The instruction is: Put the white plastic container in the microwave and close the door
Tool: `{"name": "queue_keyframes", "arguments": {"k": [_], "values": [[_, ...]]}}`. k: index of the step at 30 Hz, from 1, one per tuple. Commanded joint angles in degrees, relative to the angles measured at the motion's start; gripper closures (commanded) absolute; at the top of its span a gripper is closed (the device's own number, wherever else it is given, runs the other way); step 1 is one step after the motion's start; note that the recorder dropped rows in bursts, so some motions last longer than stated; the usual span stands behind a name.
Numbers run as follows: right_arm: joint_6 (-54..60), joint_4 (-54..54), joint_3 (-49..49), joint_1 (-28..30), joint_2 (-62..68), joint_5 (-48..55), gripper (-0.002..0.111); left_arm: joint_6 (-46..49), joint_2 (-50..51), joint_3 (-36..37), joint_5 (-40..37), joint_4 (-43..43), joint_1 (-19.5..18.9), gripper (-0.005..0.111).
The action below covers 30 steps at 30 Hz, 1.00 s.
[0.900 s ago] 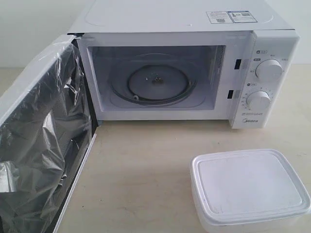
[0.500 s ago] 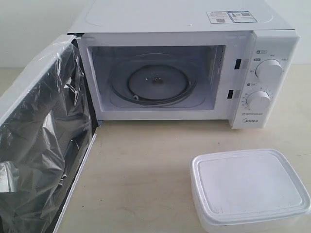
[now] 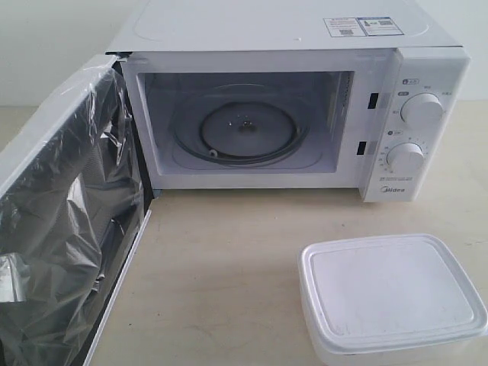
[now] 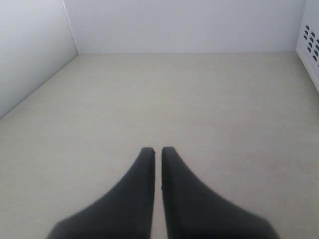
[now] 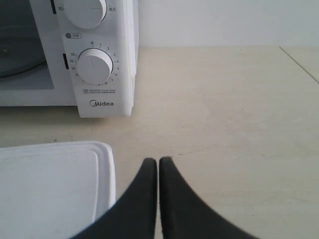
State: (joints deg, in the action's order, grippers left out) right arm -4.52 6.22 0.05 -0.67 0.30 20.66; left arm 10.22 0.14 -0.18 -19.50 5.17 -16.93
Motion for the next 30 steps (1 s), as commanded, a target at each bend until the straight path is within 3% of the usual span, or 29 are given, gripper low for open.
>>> {"name": "queue_keyframes", "arguments": {"k": [1,18,30], "values": [[0.40,0.47,-0.05,0.14,-0.30,-0.20,0.108,-0.39,-0.14,0.18,0.13,-0.07,-0.15,0.102],[-2.28,-1.96,-0.05,0.14,-0.30,-0.19,0.108,-0.39,-0.14,0.18,0.13,-0.07,-0.15,0.102],[-2.85,-8.70,-17.79,0.14,-0.30,-1.14,0.108,-0.39,-0.14,0.18,0.13,-0.07,-0.15,0.102]]}}
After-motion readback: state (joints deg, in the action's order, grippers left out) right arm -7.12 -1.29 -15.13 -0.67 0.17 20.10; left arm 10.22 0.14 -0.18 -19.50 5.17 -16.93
